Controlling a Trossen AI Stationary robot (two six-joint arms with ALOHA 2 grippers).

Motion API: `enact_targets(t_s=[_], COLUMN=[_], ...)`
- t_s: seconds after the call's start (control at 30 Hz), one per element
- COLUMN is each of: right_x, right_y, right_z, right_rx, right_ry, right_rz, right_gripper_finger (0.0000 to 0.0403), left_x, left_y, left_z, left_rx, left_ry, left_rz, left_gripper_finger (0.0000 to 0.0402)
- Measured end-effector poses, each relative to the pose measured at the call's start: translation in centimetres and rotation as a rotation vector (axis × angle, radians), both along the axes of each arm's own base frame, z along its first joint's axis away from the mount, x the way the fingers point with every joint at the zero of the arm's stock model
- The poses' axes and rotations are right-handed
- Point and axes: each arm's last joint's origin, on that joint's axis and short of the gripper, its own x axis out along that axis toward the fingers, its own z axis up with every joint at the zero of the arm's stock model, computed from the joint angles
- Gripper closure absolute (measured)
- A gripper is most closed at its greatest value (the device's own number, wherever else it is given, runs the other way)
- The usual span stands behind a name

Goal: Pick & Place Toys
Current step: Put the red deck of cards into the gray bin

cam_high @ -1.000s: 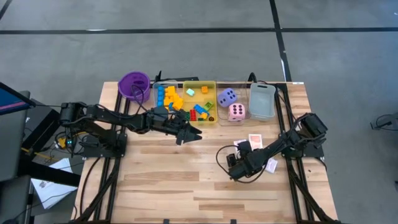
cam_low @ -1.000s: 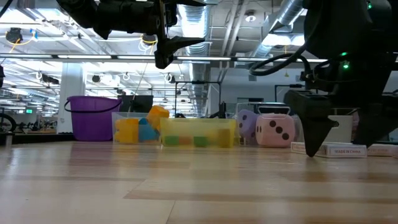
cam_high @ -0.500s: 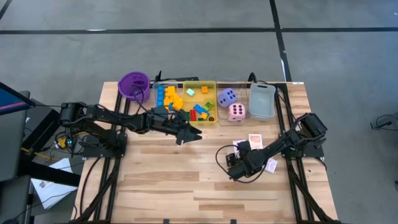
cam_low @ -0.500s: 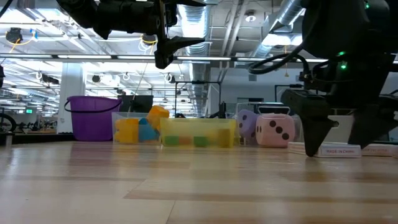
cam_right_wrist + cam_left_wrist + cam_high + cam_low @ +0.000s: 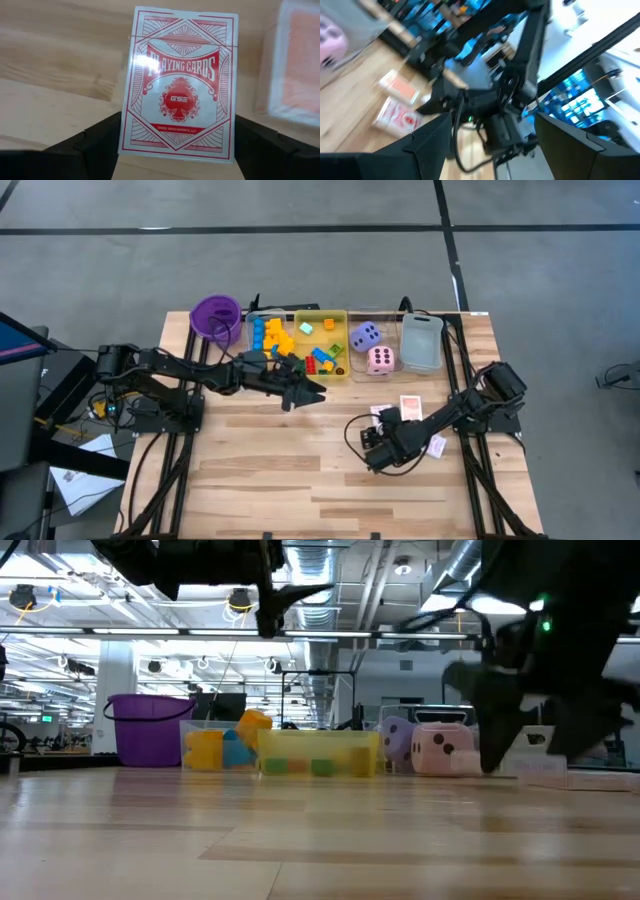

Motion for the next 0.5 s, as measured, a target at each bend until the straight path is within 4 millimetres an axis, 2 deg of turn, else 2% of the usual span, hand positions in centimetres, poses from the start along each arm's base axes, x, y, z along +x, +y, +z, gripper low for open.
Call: enact_targets(t_s=[0.13,0.27,0.43,0.5], right_x=[0.9,2.0,3.1,3.3], right_y=[0.3,0.1,-1.0,-1.7], right_z=[2.0,5.0,9.3,10.9], right_rx=[-0.042,-0.096,-0.167,-0.198], right_ry=[-0.014,-0.024,0.009,0.029], right_rz=[0.004,-0.007,-0.041,-0.057], right_gripper_finger=[0.009,0.0092,0.0087,0.0087], left_x=[0.0,-0.2,-1.3,-2.1], left_y=[0.1,0.4,1.8,2.5], left_z=[1.1,2.3,3.8,4.6], left_rx=[0.007,0.024,0.049,0.116], left_ry=[-0.118,-0.239,-0.287,-0.31], left_rz=[0.003,-0.007,0.036,0.069], left_gripper_finger=[0.0124,0.0124,0.0124,0.0124])
